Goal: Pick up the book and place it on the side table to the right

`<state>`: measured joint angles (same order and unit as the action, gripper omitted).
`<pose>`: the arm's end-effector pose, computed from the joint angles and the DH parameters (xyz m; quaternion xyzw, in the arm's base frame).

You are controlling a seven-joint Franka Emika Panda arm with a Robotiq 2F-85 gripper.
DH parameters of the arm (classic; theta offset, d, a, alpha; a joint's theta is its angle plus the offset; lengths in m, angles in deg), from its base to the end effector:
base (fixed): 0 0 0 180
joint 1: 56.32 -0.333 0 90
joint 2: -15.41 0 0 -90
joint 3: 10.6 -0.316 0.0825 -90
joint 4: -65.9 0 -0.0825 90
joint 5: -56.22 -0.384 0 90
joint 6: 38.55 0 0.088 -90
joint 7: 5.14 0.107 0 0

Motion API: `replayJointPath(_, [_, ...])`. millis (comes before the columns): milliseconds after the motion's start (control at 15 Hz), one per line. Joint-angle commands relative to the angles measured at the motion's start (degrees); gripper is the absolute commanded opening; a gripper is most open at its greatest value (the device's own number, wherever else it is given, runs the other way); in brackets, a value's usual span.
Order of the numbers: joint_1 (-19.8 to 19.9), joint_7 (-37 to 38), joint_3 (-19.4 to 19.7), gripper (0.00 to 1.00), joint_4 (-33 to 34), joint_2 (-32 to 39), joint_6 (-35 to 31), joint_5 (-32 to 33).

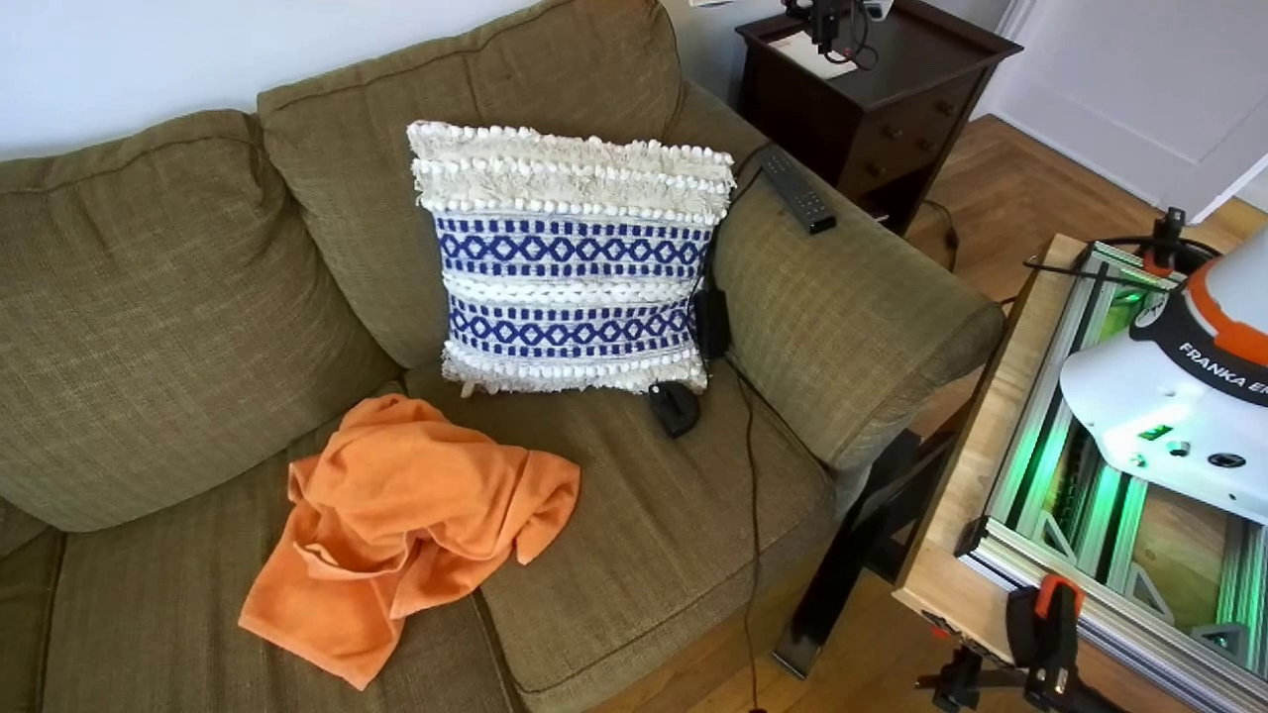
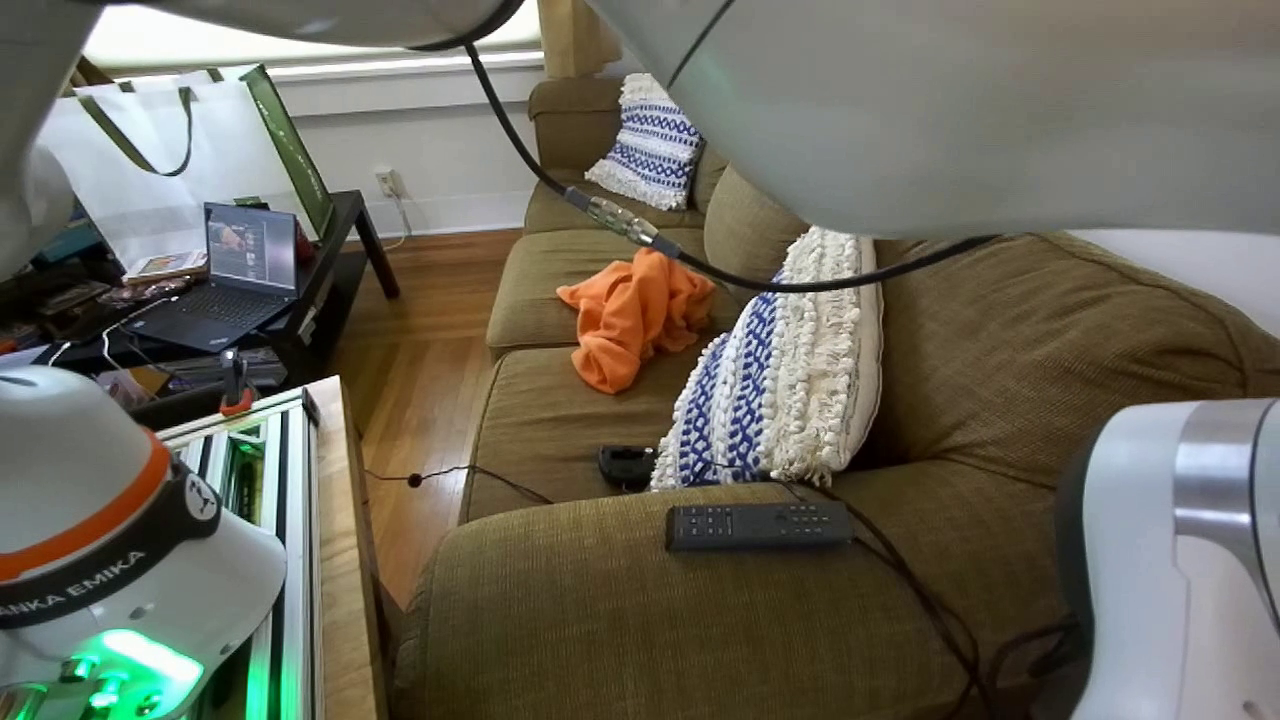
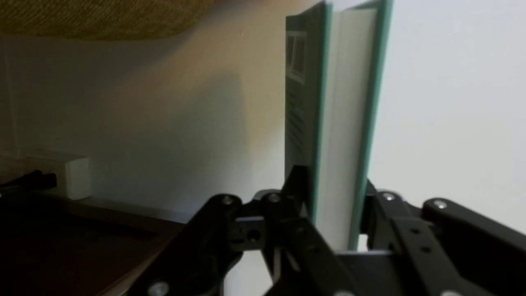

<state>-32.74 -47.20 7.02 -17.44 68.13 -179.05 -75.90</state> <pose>0.5760 -0.4468 0.1619 -0.5202 0.6346 -0.4285 0.3783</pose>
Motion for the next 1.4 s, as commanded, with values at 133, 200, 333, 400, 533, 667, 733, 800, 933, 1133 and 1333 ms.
replayJointPath(133, [0.52, 1.91, 1.84, 0.07, 11.69, 8.2, -8.12, -11.92])
replayJointPath(200, [0.74, 2.65, 2.27, 0.07, 14.17, 9.65, -9.97, -14.58])
replayJointPath(333, [8.6, 2.22, -4.98, 0.07, 20.56, 10.06, -15.95, -12.43])
replayJointPath(400, [9.33, 2.82, -5.05, 0.07, 23.09, 11.25, -18.29, -12.53])
replayJointPath(533, [11.92, 3.92, -6.39, 0.07, 29.15, 13.5, -24.23, -12.23])
replayJointPath(667, [13.26, 5.45, -5.42, 0.07, 34.64, 16.1, -28.01, -12.2])
replayJointPath(733, [13.48, 6.47, -4.33, 0.07, 37.19, 17.57, -29.67, -12.2])
replayJointPath(800, [13.43, 7.67, -3.37, 0.07, 39.66, 19.24, -31.24, -12.18])
replayJointPath(933, [12.96, 8.92, -1.37, 0.07, 44.31, 22.98, -32.86, -12.17])
replayJointPath(1133, [12.42, 9.47, -0.19, 0.07, 50.74, 28.27, -35.04, -12.15])
replayJointPath(1333, [12.55, 10.87, 1.23, 0.07, 57.09, 32.77, -37.25, -12.15])
